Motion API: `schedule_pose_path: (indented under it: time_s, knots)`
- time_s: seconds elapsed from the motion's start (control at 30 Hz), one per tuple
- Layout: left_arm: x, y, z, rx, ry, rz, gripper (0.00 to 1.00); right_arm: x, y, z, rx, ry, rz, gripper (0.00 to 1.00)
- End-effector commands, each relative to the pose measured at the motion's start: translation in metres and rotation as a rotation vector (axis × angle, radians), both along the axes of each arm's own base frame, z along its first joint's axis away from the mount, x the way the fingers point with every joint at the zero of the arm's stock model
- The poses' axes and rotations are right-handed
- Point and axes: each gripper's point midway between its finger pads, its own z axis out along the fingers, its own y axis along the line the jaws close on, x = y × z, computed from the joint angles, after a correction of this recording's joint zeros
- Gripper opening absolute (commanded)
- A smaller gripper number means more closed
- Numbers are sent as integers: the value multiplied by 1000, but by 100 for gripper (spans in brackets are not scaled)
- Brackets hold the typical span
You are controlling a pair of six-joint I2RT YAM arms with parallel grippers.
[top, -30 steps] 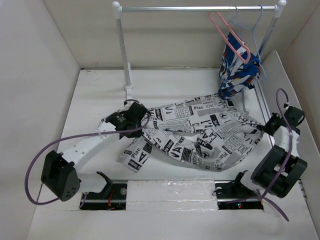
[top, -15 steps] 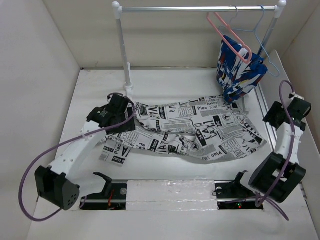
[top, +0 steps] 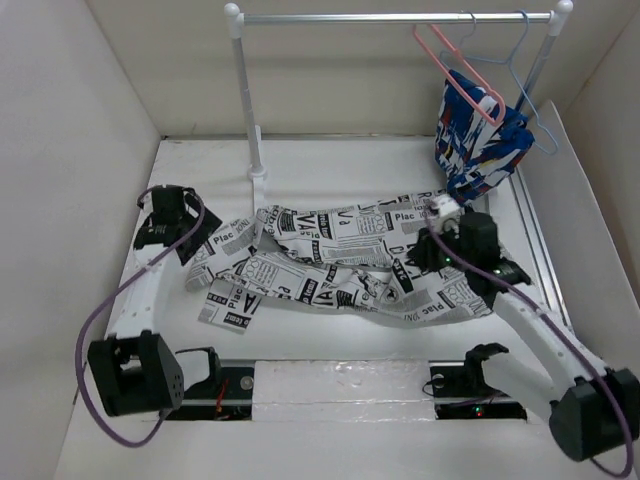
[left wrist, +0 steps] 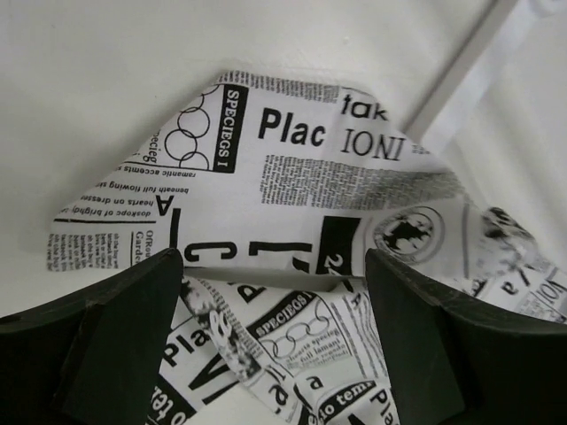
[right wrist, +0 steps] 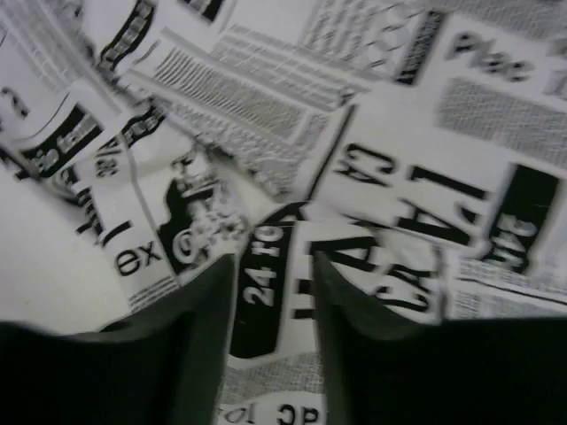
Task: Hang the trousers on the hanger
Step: Flatten out the trousers at the center of the board.
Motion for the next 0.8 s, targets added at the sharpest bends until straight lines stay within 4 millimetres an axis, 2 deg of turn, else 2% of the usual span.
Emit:
schedule_pose_path:
  time_s: [0.0,0.03,0.07,0.1,0.13,0.17,0.23,0.27,0.37,0.4,0.47,0.5,0.53,0.6,0.63,0.67,0.73,0.77]
  knots:
    - [17,-1,-27,-36,22,31,80,-5,46,-10,-81,-49,245,46]
    - [17,1,-35,-28,37,37,80,-15,69,-15,-101,-43,341,63]
    - [11,1,-65,-28,115,33,80,-17,90,-34,-176,5,431,70]
    - [11,1,-65,-28,116,33,80,-26,100,-34,-177,2,470,70]
    - [8,1,-79,-27,162,27,80,-29,109,-38,-203,-2,511,71]
    - [4,0,-89,-25,187,20,79,-30,119,-52,-229,23,538,72]
    - [-2,2,-107,-17,234,21,78,-36,137,-61,-249,16,584,72]
    - [-6,3,-115,-11,250,22,77,-35,144,-76,-265,38,596,72]
    - [-11,2,-137,-18,300,29,67,-35,159,-94,-296,48,630,68]
    - [-12,1,-142,-25,308,29,49,-37,161,-111,-323,89,639,54]
    - [-6,0,-150,-34,317,26,27,-42,168,-119,-347,106,663,43]
    - [-3,2,-152,-28,323,30,7,-46,170,-126,-356,123,673,31]
    - [-1,4,-158,-21,345,35,0,-48,167,-131,-357,140,668,21]
    - [21,10,-146,4,319,39,0,-66,173,-138,-356,161,714,6]
    - [27,12,-147,15,328,39,0,-77,170,-144,-365,183,728,2]
    - [49,17,-130,35,283,43,0,-85,168,-148,-377,197,738,0]
    - [65,29,-120,91,275,57,0,-111,169,-152,-394,226,789,0]
    - [83,34,-101,114,241,65,0,-124,163,-159,-407,251,810,0]
